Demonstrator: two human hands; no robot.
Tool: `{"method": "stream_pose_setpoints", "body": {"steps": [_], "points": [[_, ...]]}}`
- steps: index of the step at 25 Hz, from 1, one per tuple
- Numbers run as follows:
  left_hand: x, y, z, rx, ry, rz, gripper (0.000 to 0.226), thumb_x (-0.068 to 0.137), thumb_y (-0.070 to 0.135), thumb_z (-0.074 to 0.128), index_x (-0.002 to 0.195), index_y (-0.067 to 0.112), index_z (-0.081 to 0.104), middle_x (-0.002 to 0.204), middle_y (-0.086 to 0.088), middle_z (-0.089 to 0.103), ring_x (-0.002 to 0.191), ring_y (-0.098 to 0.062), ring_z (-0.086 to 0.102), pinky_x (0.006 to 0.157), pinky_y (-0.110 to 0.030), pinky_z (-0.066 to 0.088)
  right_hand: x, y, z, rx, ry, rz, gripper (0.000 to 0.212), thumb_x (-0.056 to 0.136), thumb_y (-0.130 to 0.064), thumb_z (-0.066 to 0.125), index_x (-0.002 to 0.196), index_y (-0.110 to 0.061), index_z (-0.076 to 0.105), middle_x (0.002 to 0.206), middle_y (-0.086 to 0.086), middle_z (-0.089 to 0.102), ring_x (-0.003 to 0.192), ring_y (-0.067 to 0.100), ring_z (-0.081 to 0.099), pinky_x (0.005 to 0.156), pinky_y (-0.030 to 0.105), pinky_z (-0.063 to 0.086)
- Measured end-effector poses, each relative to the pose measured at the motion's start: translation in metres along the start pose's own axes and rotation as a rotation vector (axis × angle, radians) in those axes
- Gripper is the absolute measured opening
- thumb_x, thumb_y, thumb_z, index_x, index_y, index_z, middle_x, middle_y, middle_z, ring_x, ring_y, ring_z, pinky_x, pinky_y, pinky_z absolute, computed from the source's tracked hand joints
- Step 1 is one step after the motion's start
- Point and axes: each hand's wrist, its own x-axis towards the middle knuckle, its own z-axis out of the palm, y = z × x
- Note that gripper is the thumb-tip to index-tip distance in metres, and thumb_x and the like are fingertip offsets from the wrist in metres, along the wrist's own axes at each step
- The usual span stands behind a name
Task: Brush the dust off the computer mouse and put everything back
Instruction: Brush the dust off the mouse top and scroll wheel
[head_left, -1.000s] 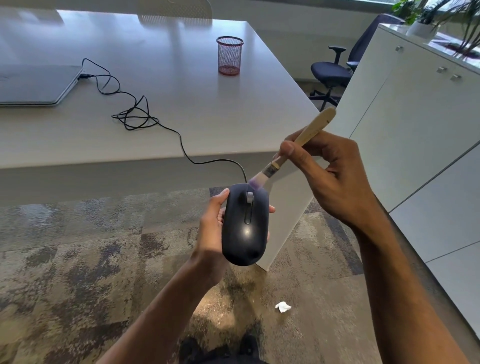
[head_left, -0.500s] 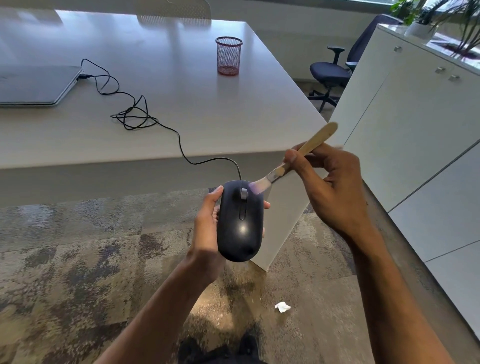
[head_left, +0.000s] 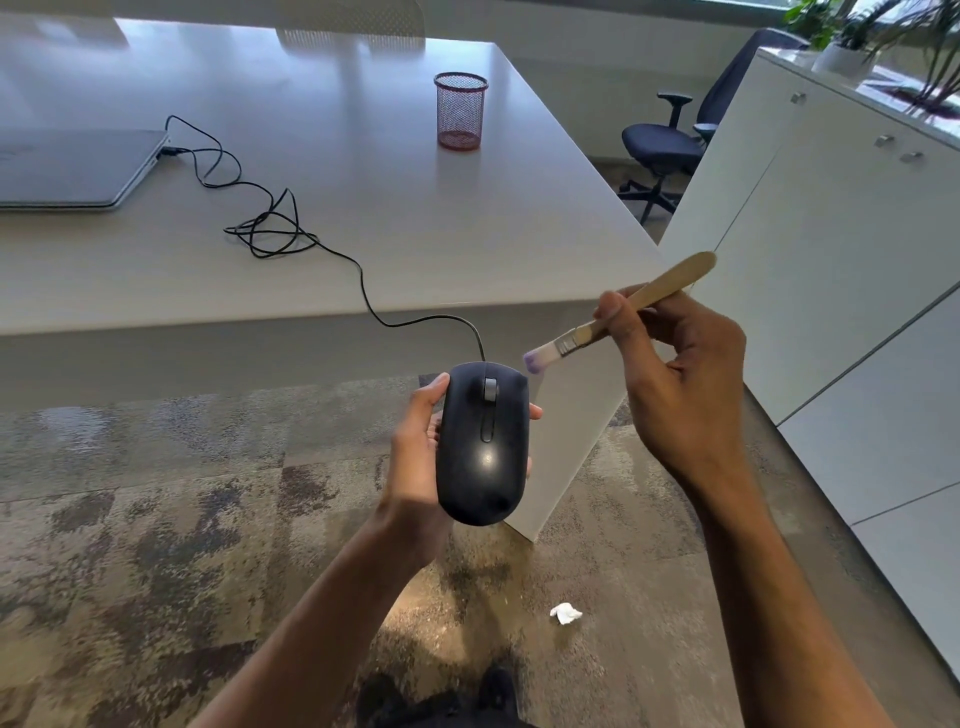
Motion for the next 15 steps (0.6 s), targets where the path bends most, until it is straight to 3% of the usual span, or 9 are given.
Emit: {"method": "stream_pose_setpoints", "body": {"steps": [4, 7, 12, 15], "points": [[0.003, -0.005, 0.000, 0.067, 0.024, 0.004, 0.063, 0.093, 0.057, 0.040, 0.117, 0.007, 0.070, 0.099, -0.016, 0.074, 0.074, -0.024, 0.068, 0.067, -0.035, 0.054, -0.009, -0.016, 0.016, 0.175, -0.065, -0.046, 0.012, 0.097, -0.021, 0.061, 0.094, -0.014, 0.071, 0.086, -0.019, 0.069, 0.084, -0.002, 0.070, 0.076, 0.012, 0.052], [0.003, -0.007, -0.001, 0.127, 0.085, 0.037, 0.055, 0.092, 0.058, 0.040, 0.097, 0.020, 0.079, 0.090, -0.008, 0.077, 0.078, -0.021, 0.070, 0.076, -0.038, 0.052, -0.014, -0.019, 0.026, 0.164, -0.149, -0.059, 0.013, 0.097, -0.021, 0.062, 0.095, -0.013, 0.071, 0.084, -0.018, 0.069, 0.084, -0.005, 0.069, 0.076, 0.008, 0.050], [0.003, -0.006, -0.004, 0.082, 0.100, 0.036, 0.059, 0.092, 0.057, 0.039, 0.107, 0.014, 0.077, 0.102, -0.016, 0.075, 0.081, -0.023, 0.068, 0.078, -0.039, 0.048, -0.008, -0.008, 0.021, -0.051, -0.038, -0.029, 0.021, 0.098, -0.027, 0.060, 0.096, -0.011, 0.073, 0.082, -0.026, 0.061, 0.074, -0.021, 0.059, 0.071, 0.002, 0.047], [0.003, -0.007, -0.004, 0.085, 0.100, 0.037, 0.060, 0.093, 0.056, 0.039, 0.111, 0.012, 0.075, 0.103, -0.016, 0.076, 0.081, -0.023, 0.069, 0.075, -0.037, 0.050, -0.009, -0.009, 0.019, -0.024, 0.023, -0.059, 0.018, 0.098, -0.025, 0.061, 0.096, -0.011, 0.071, 0.084, -0.030, 0.059, 0.080, -0.024, 0.059, 0.075, 0.001, 0.047]]}}
